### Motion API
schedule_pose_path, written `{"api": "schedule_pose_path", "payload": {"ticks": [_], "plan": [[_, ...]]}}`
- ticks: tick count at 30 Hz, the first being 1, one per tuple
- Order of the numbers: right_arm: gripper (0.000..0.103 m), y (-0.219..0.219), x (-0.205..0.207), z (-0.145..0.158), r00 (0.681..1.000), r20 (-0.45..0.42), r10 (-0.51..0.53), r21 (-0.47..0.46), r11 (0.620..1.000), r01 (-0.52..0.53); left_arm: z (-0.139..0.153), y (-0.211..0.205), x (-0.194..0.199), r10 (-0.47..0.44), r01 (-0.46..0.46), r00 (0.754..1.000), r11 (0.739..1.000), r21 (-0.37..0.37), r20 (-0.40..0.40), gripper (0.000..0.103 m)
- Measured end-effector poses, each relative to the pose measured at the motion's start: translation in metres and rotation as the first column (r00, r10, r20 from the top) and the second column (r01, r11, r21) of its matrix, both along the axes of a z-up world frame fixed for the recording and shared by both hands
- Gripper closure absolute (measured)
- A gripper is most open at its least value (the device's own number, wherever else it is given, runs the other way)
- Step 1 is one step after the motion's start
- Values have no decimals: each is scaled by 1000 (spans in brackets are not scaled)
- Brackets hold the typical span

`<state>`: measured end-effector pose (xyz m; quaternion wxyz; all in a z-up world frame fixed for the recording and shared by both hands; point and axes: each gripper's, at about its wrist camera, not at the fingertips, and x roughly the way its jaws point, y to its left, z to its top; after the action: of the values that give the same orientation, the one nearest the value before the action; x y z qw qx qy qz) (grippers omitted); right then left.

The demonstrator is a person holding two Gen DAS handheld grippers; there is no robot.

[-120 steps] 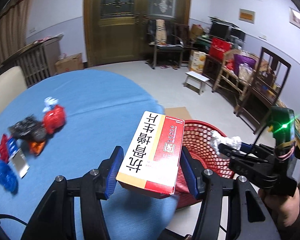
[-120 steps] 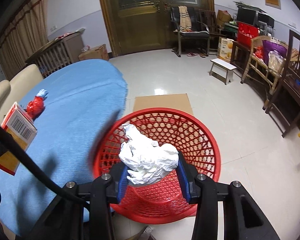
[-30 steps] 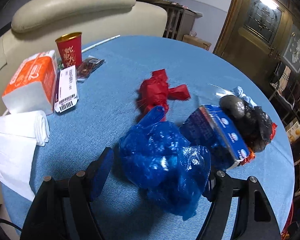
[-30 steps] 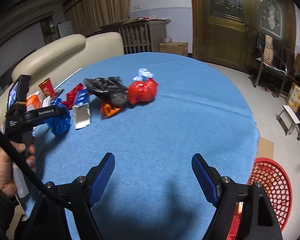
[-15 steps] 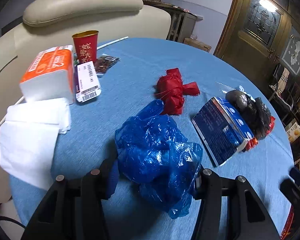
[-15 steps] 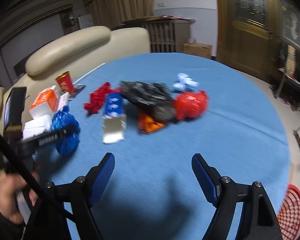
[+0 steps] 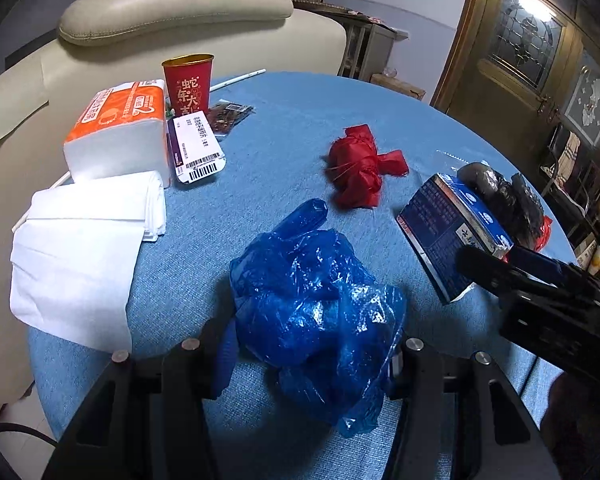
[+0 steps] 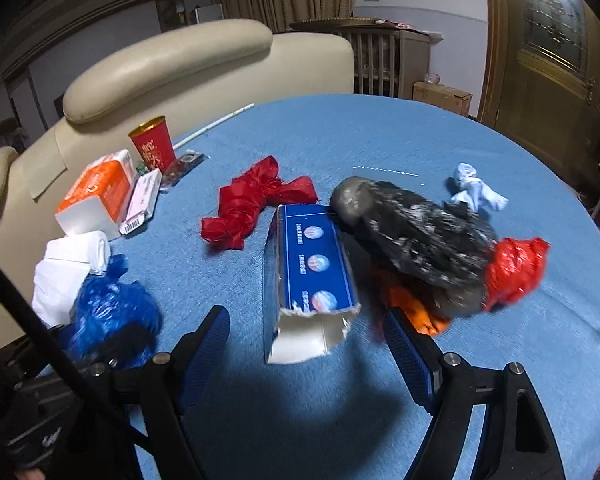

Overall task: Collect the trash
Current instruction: 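Grasp the blue plastic bag with the left tool while the right tool grasps the blue-and-white box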

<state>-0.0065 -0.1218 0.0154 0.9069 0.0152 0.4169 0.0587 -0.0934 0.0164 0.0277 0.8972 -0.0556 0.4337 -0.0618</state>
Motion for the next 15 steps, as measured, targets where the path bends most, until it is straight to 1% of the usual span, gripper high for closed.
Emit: {"api": "schedule_pose_path", "payload": {"ticks": [6,7,8,9,11,15], "plan": [[22,3,13,-14,1000,-20,-4,-23,1000,3,-1,0,0,-3,3,1000,1000,3,1,46],[26,4,14,-15,1000,-20,3,-19,1000,-4,-1,-1,0,-5,5,1000,1000,8,3,46],[46,5,16,-17,999,-29,14,-8,1000,-14,-1,-2,-1,-6,6,1000,1000,12,4,46],[56,5,18,-20,999,-45,13,-15,1000,-13,-1,-2,-1,-6,6,1000,1000,13,5,46],[60,6,16,-21,999,-44,18,-11,1000,-18,-1,-2,-2,-6,6,1000,1000,18,5,46],[60,7,2,-13,1000,-16,27,-15,1000,-27,1,-3,-5,-7,7,1000,1000,21,8,46]]}}
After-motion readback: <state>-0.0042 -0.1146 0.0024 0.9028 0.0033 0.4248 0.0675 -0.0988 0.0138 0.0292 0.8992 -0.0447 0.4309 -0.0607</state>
